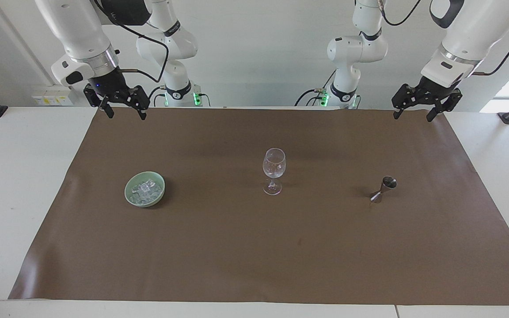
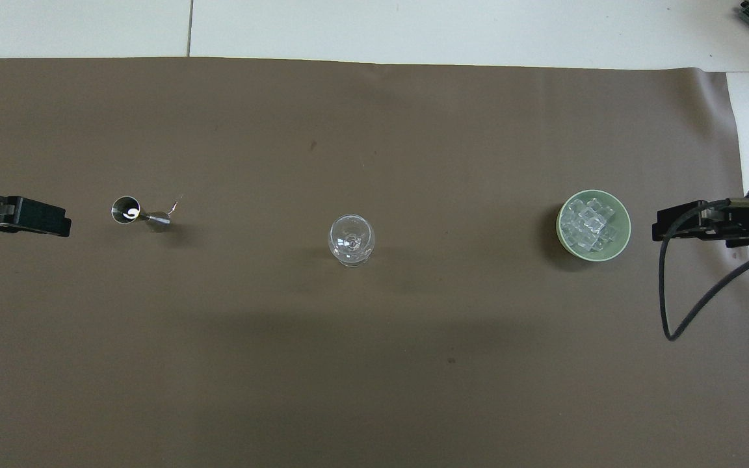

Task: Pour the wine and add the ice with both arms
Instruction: 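Reach the left gripper down toward the small silver cup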

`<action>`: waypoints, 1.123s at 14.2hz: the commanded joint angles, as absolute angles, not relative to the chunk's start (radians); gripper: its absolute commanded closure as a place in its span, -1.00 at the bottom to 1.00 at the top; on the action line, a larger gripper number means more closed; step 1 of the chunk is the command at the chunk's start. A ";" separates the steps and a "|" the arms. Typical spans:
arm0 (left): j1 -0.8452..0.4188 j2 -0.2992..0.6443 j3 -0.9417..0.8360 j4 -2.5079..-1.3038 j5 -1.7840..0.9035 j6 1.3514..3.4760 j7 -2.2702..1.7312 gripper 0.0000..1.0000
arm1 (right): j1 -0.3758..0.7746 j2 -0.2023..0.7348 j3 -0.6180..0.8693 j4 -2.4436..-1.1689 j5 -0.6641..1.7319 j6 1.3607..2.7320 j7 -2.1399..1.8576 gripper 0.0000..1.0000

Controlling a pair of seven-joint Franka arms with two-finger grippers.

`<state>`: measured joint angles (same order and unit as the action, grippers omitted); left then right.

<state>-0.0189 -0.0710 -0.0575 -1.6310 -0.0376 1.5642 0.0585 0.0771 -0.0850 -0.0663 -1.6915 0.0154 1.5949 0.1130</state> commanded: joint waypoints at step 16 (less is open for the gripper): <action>-0.021 0.219 -0.044 -1.442 -0.032 1.722 0.061 -1.00 | 0.078 -0.101 -0.069 -1.710 0.021 1.606 0.087 -1.00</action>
<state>-0.0176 0.1729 -0.0449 -1.4827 -0.0323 1.6999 0.0582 0.0771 -0.0850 -0.0663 -1.6915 0.0154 1.5949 0.1130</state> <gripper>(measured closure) 0.000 0.000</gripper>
